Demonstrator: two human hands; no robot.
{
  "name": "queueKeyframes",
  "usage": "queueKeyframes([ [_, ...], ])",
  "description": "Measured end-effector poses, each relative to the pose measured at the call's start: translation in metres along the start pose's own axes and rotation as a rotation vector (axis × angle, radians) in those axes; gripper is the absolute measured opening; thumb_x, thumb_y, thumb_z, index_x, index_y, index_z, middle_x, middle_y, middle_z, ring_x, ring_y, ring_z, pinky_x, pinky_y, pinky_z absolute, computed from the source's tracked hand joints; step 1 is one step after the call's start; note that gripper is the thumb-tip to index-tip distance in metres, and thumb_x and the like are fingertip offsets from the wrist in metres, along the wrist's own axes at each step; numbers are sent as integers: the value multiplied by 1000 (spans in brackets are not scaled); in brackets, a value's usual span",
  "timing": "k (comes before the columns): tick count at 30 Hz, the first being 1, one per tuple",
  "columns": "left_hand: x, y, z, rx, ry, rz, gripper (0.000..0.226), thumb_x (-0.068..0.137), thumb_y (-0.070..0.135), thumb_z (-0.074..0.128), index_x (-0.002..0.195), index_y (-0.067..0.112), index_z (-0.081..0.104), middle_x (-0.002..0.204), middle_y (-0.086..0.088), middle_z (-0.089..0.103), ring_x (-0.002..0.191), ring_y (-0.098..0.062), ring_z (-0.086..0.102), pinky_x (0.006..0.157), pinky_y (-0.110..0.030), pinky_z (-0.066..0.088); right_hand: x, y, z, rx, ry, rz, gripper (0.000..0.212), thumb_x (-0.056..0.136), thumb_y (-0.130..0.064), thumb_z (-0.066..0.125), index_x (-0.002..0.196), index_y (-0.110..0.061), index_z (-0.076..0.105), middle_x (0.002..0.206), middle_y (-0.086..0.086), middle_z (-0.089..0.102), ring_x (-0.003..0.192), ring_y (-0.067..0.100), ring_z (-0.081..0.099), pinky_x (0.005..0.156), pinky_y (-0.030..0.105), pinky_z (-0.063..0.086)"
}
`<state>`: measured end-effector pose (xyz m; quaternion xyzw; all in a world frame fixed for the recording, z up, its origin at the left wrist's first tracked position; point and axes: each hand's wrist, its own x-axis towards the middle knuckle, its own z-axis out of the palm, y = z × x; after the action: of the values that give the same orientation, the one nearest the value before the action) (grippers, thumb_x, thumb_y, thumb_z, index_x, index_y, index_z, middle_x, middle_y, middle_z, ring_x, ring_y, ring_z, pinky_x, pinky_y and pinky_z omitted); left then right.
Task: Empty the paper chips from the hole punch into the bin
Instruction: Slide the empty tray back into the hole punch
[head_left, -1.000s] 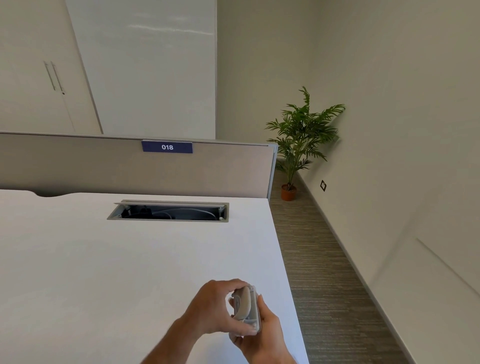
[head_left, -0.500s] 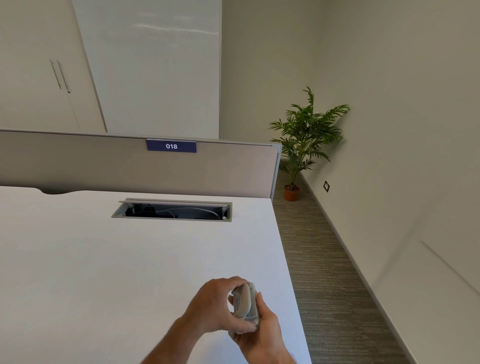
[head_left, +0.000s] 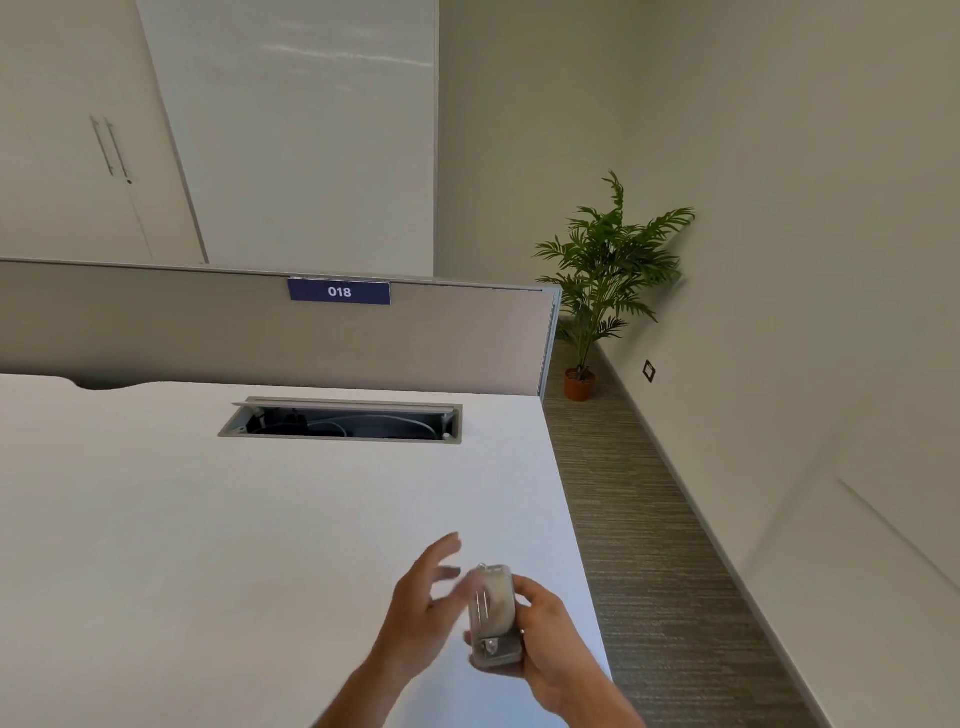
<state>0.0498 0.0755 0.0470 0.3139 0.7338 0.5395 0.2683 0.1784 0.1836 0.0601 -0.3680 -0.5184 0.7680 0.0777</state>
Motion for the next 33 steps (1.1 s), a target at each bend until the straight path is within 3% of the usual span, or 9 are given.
queueKeyframes([
  [3, -4, 0, 5, -249, 15, -235, 26, 96, 18, 66, 121, 18, 64, 118, -8, 68, 86, -21, 72, 72, -44, 63, 1, 2, 2, 25, 28, 22, 41, 96, 5, 41, 122, -13, 67, 93, 23, 79, 81, 39, 76, 73, 53, 63],
  [6, -10, 3, 6, -271, -94, -273, 23, 93, 3, 64, 109, 17, 72, 108, -16, 72, 76, -24, 72, 67, -45, 63, 0, 5, 5, 46, 38, 41, 43, 95, 7, 41, 120, -14, 68, 100, 26, 78, 94, 44, 76, 74, 53, 63],
  [11, -11, 8, 8, -276, -55, -275, 26, 87, -2, 68, 102, 17, 75, 97, -12, 73, 79, -27, 75, 65, -49, 64, -1, 9, 6, 34, 56, 56, 45, 93, 8, 40, 122, -14, 66, 102, 24, 79, 97, 45, 75, 85, 62, 60],
  [17, -12, 11, 7, -179, -44, -239, 32, 87, -4, 68, 106, 21, 69, 103, -10, 68, 77, -23, 72, 60, -48, 64, -10, 2, 2, -210, 80, 71, 43, 95, -1, 42, 120, -30, 63, 94, 10, 82, 88, 29, 79, 70, 38, 64],
  [24, -12, -3, 14, -91, -97, -250, 31, 91, -2, 63, 109, 23, 64, 111, -7, 63, 81, -25, 67, 59, -50, 64, -13, 1, 1, -259, 109, 41, 38, 91, 6, 47, 113, -22, 62, 89, 20, 81, 87, 40, 77, 68, 45, 65],
  [28, -11, -10, 17, -96, -69, -268, 29, 92, 0, 63, 108, 24, 64, 110, -7, 63, 89, -30, 66, 59, -52, 64, -13, 6, 1, -270, 129, 26, 40, 92, 6, 47, 113, -22, 65, 88, 17, 81, 84, 35, 79, 69, 45, 65],
  [31, -9, -12, 16, -109, -55, -277, 28, 94, 1, 62, 109, 24, 63, 111, -7, 63, 93, -31, 67, 57, -45, 64, -10, 14, 1, -300, 247, -78, 25, 95, -9, 57, 114, -20, 69, 98, 11, 77, 85, 26, 76, 67, 41, 66],
  [33, -9, -13, 15, -116, -54, -288, 28, 95, -1, 61, 110, 23, 62, 112, -8, 62, 91, -30, 68, 54, -41, 61, -11, 14, 1, -288, 369, -145, 16, 94, -29, 67, 99, -16, 73, 90, 9, 74, 73, 20, 68, 57, 30, 59],
])
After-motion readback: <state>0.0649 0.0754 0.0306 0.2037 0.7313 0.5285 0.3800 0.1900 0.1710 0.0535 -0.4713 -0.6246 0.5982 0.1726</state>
